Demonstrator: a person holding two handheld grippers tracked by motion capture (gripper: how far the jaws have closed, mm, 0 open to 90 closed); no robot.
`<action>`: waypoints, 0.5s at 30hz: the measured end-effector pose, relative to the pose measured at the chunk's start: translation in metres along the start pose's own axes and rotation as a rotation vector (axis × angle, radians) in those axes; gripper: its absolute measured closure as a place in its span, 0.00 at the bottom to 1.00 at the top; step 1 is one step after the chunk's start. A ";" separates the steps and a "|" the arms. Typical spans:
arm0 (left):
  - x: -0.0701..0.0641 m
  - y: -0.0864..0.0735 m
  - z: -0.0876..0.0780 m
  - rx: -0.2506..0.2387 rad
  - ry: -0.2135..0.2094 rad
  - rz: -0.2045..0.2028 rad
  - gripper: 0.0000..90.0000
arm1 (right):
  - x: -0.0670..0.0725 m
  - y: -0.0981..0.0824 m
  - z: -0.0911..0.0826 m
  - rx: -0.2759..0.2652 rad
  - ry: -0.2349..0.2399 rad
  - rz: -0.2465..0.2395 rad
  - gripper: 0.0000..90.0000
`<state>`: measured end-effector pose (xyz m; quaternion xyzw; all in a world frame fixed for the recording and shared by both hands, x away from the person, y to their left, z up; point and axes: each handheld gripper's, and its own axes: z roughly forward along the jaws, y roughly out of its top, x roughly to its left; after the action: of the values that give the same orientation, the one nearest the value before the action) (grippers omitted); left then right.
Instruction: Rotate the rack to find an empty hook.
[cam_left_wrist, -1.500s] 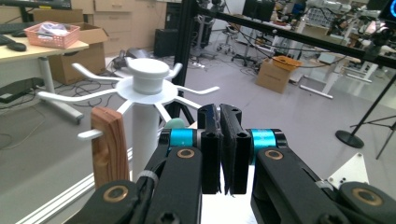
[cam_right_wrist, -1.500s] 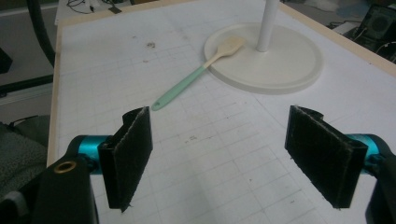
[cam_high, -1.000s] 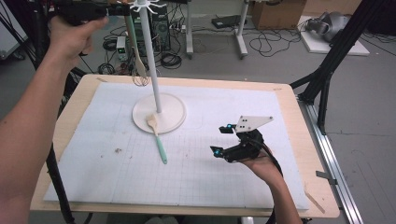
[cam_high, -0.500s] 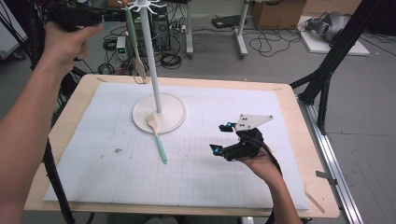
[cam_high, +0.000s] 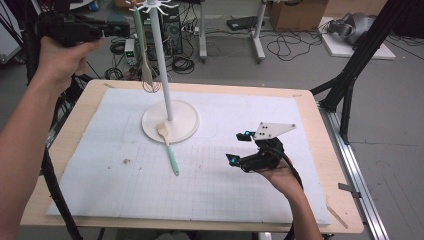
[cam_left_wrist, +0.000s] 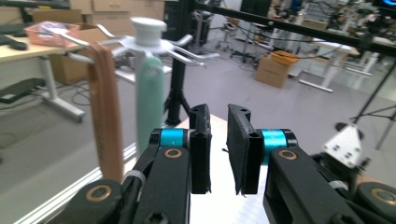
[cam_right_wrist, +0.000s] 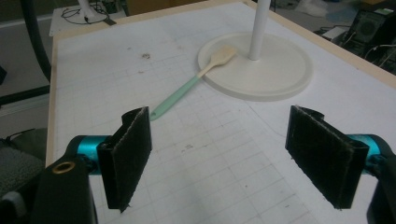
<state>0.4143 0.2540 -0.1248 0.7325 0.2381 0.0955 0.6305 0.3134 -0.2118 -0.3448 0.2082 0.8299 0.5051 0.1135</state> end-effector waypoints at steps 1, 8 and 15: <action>-0.001 -0.003 -0.001 0.004 0.002 0.006 0.86 | 0.000 0.000 -0.001 -0.002 -0.003 -0.002 0.24; -0.008 -0.023 -0.008 0.023 0.007 0.032 0.83 | 0.002 -0.001 -0.006 -0.009 -0.008 0.012 0.24; -0.013 -0.043 -0.015 0.020 0.004 0.035 0.81 | 0.003 0.000 -0.006 -0.012 -0.011 0.007 0.24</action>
<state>0.3867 0.2650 -0.1619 0.7429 0.2272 0.1054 0.6208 0.3084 -0.2155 -0.3417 0.2131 0.8253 0.5096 0.1173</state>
